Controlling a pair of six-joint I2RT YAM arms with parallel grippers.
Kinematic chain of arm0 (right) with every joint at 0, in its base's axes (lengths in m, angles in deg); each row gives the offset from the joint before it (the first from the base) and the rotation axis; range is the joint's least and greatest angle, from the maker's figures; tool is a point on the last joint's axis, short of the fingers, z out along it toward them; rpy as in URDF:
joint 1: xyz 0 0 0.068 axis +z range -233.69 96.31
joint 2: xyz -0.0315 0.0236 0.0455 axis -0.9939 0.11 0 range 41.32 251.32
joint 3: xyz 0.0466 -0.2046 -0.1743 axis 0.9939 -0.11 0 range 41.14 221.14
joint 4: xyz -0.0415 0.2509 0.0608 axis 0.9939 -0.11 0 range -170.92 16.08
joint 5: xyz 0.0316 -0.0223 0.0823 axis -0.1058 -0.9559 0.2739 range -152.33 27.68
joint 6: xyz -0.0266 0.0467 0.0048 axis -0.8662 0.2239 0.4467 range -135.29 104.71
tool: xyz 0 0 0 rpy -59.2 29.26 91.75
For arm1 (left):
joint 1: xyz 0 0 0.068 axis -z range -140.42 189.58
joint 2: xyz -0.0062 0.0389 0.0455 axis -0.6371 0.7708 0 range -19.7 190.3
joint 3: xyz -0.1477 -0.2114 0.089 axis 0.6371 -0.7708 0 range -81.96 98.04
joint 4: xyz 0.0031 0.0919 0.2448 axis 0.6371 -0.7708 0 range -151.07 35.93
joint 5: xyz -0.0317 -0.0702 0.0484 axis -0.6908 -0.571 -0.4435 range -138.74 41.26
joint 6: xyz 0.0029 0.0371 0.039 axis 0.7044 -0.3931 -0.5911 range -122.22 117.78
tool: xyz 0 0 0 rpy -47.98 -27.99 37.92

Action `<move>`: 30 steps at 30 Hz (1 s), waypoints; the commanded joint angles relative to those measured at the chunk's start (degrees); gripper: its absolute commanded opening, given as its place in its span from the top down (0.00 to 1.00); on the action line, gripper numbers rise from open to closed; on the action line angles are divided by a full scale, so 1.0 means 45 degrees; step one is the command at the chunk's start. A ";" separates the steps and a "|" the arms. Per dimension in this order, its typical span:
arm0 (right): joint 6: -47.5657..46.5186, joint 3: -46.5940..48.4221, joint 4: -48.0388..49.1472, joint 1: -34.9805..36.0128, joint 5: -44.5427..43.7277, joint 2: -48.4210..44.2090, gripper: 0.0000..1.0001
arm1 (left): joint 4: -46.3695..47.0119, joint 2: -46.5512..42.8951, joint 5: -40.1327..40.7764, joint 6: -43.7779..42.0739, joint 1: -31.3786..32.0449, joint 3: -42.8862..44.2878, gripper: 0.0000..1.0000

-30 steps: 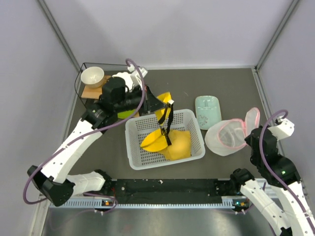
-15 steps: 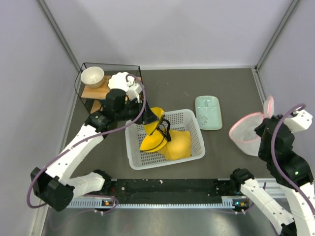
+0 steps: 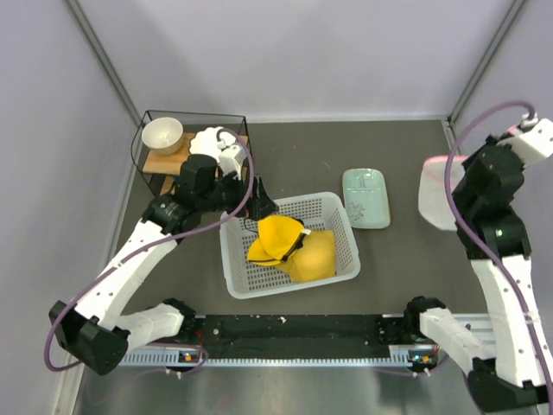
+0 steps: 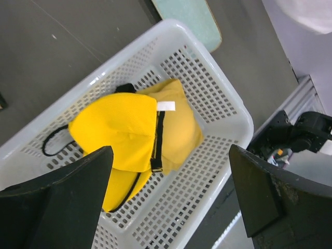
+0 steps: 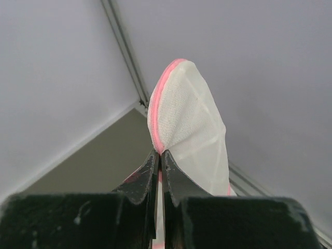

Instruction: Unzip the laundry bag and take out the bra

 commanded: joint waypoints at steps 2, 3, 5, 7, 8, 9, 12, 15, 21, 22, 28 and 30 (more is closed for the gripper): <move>0.0016 0.2060 0.1998 -0.2366 0.2517 0.2734 1.00 | -0.0208 -0.0839 0.1665 -0.0567 -0.0232 0.0692 0.01; 0.0288 0.2314 0.1999 -0.2892 0.3292 0.3168 1.00 | -0.0248 -0.1091 0.1882 -0.0587 -0.0232 0.0673 0.01; 0.1107 0.3134 0.1960 -0.3754 0.4155 0.4105 1.00 | -0.0228 -0.1288 0.2214 -0.0587 -0.0271 0.0536 0.01; 0.1228 0.3952 0.1902 -0.3952 0.4472 0.5511 1.00 | -0.0248 -0.1367 0.2138 -0.0665 -0.0291 0.0575 0.01; 0.1267 0.4170 0.1728 -0.3971 0.4453 0.5942 1.00 | -0.0345 -0.1348 0.2138 -0.0665 -0.0310 0.0614 0.01; 0.1326 0.4346 0.1648 -0.3991 0.4684 0.6603 1.00 | -0.0404 -0.1367 0.2196 -0.0723 -0.0310 0.0633 0.01; 0.1521 0.4465 0.1609 -0.3991 0.4940 0.7194 1.00 | -0.0619 -0.1542 0.2585 -0.0841 -0.0330 0.0653 0.01; 0.1697 0.4484 0.1609 -0.4010 0.5038 0.7684 1.00 | -0.0697 -0.1621 0.2626 -0.0861 -0.0408 0.0556 0.01; 0.1990 0.4835 0.1356 -0.4010 0.5389 0.8582 1.00 | -0.0580 -0.1427 0.2431 -0.0178 -0.0739 0.0848 0.01; 0.2048 0.4913 0.1045 -0.4010 0.5545 0.8602 0.65 | -0.0677 -0.1387 0.2489 -0.0177 -0.0817 0.1139 0.01; 0.2323 0.5166 0.0477 -0.4010 0.6269 0.7900 0.01 | -0.0969 -0.0822 0.1982 -0.0548 -0.2182 0.3072 0.01; 0.2283 0.5246 0.0125 -0.4010 0.6385 0.7531 0.01 | -0.1204 -0.0297 0.2137 -0.0548 -0.2496 0.4200 0.01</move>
